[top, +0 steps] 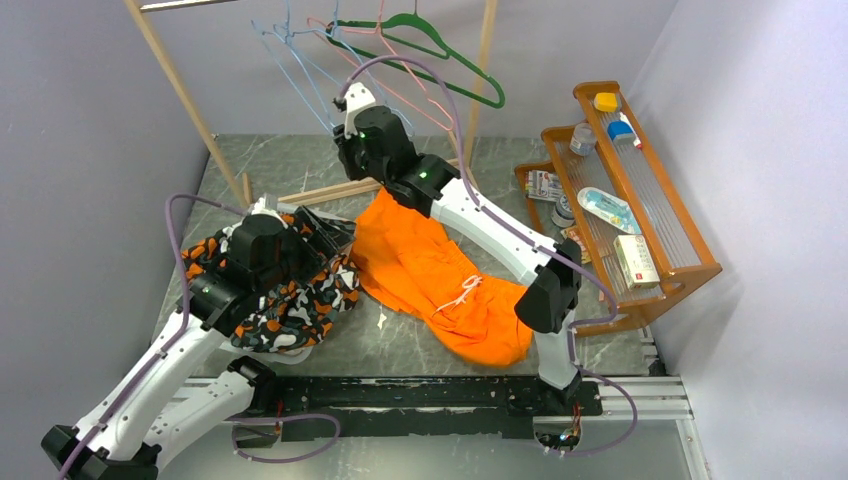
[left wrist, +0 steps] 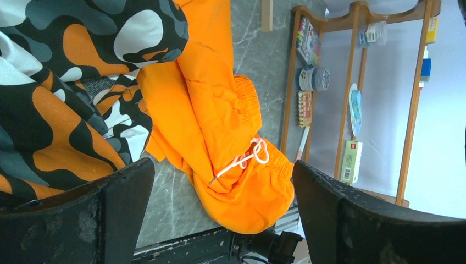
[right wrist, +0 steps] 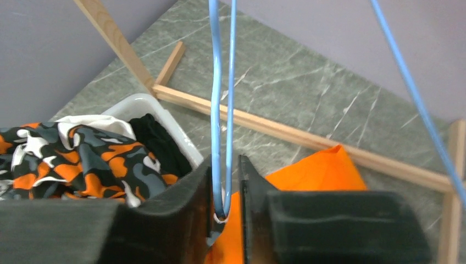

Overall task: Remove the shorts from the hanger
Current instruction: Place the hanger on the clothes rod, then pick up the shorts at the center of the board.

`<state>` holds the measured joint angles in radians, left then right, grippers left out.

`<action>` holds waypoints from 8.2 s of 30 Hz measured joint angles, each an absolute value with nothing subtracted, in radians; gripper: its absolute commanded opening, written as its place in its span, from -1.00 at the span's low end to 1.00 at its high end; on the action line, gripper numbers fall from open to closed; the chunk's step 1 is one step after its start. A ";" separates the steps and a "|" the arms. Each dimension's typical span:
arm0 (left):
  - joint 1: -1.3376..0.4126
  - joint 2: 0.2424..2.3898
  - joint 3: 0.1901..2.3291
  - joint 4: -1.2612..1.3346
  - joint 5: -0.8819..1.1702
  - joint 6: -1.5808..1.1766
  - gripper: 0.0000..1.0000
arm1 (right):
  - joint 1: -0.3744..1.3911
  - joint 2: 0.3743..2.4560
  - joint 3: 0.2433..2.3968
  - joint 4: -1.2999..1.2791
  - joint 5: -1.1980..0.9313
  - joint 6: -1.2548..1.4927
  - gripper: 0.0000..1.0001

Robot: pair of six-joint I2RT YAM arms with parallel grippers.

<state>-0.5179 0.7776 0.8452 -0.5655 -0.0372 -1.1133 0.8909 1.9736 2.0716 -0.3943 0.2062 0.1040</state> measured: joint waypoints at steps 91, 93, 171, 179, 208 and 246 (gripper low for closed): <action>-1.000 1.779 1.287 -0.529 0.070 -1.018 0.94 | 0.484 0.899 0.012 0.393 -0.796 0.719 -0.32; -0.998 1.721 1.259 -0.505 0.074 -1.017 0.91 | 0.484 0.894 0.010 0.415 -0.796 0.731 -0.27; -1.122 1.141 1.708 -1.265 -0.858 -1.116 -0.86 | 0.489 0.659 0.461 -0.478 0.308 0.937 0.46; -0.985 1.150 1.736 -1.376 -0.909 -1.056 -0.86 | 0.487 0.774 0.451 -0.250 0.000 0.799 0.50; -0.845 1.037 1.615 -1.169 -0.448 -0.744 -0.86 | 0.940 1.431 0.606 0.691 -0.396 0.035 0.99; -0.842 1.061 1.558 -0.965 -0.158 -0.618 -0.86 | 0.777 1.285 0.875 0.552 -0.118 0.138 -1.00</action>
